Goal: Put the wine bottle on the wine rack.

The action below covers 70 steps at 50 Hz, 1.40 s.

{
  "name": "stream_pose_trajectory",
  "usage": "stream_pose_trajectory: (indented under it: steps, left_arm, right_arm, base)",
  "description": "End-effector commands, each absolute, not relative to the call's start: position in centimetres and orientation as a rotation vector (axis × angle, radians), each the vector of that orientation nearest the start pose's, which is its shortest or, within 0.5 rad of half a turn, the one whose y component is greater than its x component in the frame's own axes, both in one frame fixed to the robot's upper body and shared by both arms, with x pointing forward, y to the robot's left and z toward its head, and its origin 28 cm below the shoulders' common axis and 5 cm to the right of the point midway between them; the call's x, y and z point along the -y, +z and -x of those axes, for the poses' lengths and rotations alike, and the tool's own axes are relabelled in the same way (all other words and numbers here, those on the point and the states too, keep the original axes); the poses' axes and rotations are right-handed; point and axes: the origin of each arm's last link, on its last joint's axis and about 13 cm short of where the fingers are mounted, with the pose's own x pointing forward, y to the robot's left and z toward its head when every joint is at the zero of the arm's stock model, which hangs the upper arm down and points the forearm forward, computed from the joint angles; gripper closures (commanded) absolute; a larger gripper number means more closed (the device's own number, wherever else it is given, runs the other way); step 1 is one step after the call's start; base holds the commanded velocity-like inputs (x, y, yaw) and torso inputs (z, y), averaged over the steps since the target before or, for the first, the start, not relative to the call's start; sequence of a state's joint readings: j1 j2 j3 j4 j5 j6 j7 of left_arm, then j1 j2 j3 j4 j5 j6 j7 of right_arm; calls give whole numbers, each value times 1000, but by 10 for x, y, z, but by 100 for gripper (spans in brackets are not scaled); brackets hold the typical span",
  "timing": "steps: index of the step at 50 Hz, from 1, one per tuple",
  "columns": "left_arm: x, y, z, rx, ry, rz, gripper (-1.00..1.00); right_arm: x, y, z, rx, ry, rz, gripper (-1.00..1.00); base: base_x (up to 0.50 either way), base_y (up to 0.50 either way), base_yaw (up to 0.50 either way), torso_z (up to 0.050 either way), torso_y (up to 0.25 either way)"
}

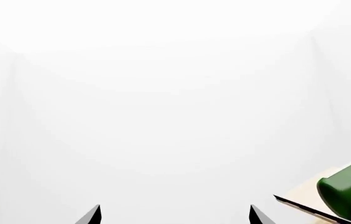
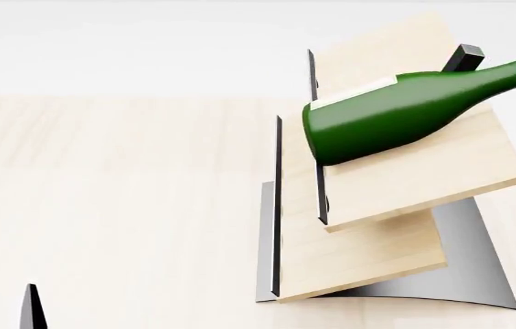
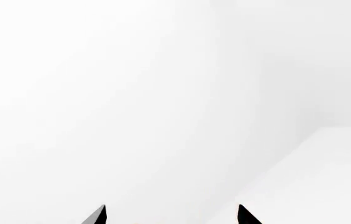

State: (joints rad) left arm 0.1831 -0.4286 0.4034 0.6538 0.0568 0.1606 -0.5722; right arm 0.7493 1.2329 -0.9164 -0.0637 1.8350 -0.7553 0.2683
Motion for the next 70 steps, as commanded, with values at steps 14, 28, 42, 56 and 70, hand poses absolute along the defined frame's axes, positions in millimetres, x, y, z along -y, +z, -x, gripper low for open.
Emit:
stream_pose_trajectory:
  steps: [14, 28, 42, 56, 70]
  left_arm:
    - [-189, 111, -142, 580, -1, -76, -100]
    - [-188, 109, -142, 578, -6, -77, -100]
    - [-187, 107, -142, 576, -10, -79, -100]
    - [-187, 107, -142, 575, -15, -79, -100]
    - [-186, 106, -142, 574, -17, -78, -100]
  right_arm:
    - [248, 243, -207, 743, -207, -277, -100]
    - [250, 254, -183, 898, -206, -265, -100]
    - [254, 269, -148, 1021, -178, -349, -100]
    - [261, 282, -84, 1263, -1, -500, -100]
    - [264, 285, -46, 1380, 79, -577, -100]
  base:
    - [0, 0, 0, 0, 0]
    - [0, 0, 0, 0, 0]
    - [0, 0, 0, 0, 0]
    - [0, 0, 0, 0, 0]
    - [0, 0, 0, 0, 0]
